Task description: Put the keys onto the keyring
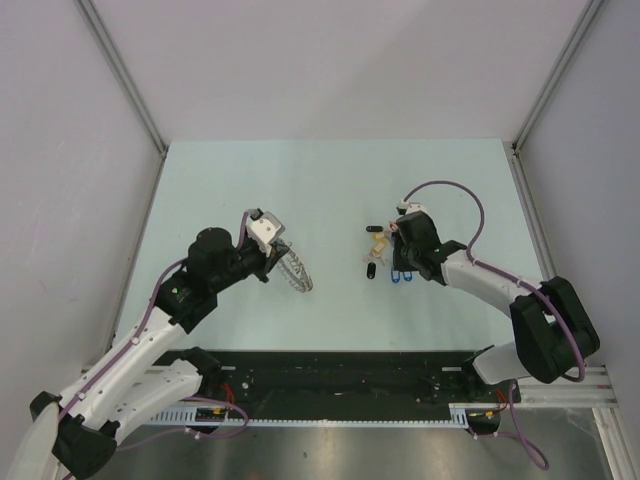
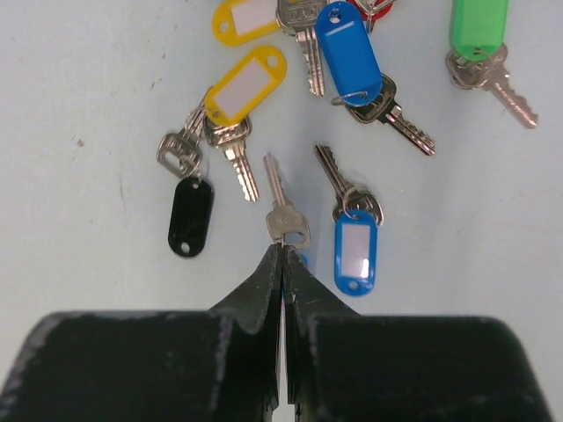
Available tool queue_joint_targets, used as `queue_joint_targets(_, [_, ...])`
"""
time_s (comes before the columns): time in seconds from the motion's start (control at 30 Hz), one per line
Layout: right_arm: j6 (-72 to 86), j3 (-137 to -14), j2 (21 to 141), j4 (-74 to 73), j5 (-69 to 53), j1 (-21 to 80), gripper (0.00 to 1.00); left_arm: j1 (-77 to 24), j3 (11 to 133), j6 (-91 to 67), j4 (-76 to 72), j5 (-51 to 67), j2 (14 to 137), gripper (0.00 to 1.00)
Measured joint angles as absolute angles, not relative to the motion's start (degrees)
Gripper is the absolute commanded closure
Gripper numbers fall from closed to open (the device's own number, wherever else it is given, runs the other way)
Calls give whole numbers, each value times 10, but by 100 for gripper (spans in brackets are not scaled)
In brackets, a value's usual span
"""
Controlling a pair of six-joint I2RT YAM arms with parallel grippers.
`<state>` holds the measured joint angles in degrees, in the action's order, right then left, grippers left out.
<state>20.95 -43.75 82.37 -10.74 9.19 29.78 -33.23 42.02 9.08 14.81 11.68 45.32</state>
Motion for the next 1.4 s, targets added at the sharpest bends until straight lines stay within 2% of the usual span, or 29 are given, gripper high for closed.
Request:
queue_joint_targets(0.3, [125,-533,797,-258,84,332,100,-332,420,91,149,117,453,100])
queue_joint_targets(0.77, [6,-596,814,-398,107,361,100,-332,420,95,157,117,452,100])
queue_joint_targets(1.4, [-81,-641,962,-382,49,471,100,-332,420,95,158,116,444,100])
